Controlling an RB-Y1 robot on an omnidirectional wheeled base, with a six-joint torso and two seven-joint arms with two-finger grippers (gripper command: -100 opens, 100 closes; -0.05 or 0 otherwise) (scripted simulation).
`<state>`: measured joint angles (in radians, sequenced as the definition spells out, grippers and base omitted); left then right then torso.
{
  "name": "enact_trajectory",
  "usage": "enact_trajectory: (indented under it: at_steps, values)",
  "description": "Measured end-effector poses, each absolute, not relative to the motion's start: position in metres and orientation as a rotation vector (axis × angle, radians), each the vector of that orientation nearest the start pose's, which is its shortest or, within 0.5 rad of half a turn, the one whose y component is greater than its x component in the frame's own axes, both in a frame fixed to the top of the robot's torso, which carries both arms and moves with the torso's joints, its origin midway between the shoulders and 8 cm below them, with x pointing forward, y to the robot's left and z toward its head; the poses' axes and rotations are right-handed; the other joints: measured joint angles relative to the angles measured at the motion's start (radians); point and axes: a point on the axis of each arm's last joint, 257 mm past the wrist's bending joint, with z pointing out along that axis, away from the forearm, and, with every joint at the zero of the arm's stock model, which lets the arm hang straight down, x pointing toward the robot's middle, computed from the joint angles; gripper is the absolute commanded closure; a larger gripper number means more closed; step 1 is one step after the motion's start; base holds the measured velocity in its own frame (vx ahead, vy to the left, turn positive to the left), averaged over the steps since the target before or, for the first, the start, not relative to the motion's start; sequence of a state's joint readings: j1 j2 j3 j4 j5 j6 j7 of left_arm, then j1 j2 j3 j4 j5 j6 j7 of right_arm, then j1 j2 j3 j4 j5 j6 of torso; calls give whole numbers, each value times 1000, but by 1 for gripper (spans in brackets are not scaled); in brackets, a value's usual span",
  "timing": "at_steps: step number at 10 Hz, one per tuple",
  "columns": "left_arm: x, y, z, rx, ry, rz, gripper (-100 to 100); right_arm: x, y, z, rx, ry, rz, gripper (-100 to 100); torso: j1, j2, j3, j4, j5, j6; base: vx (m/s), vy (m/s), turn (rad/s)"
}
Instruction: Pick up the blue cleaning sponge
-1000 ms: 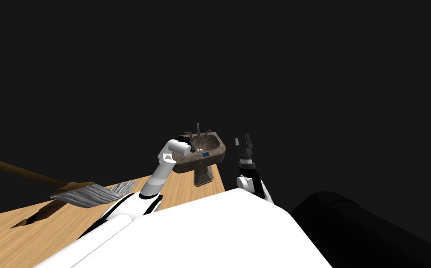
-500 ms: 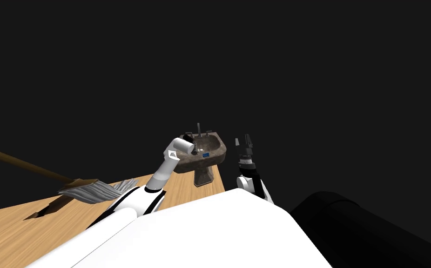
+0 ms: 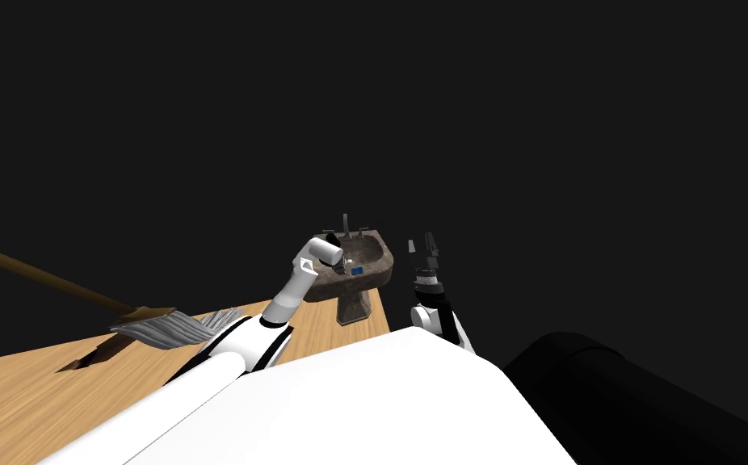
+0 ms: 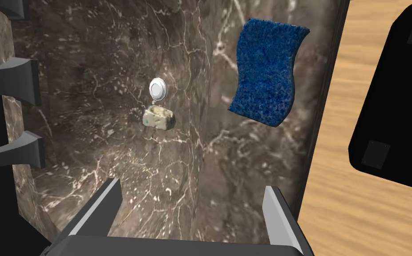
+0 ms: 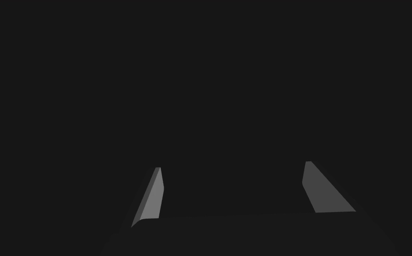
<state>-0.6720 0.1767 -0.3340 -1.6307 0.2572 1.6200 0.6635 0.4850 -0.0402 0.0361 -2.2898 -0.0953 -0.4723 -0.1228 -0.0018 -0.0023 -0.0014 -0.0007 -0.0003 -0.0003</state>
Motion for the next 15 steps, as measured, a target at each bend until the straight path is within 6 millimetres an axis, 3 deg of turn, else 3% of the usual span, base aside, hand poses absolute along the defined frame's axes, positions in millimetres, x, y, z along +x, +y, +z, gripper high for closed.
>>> enact_trajectory:
  at_steps: [6,13,14,15]
  values:
    - [479,49,-249,-2125,1991,-481,-100,349,-273,28,746,558,1519,0,0,-1,-1,0,0,0,45,-27,42]
    - [406,-9,-262,-2184,2173,-204,-100,349,-273,28,746,558,1519,0,0,-3,-2,-1,0,0,93,-32,36]
    - [405,-9,-262,-2184,2175,-198,0,349,-273,28,746,558,1519,0,2,-1,-1,0,0,0,6,-2,0]
    - [405,-9,-262,-2184,2175,-199,-100,349,-273,28,746,558,1519,0,2,1,0,0,0,0,-4,-10,-18]
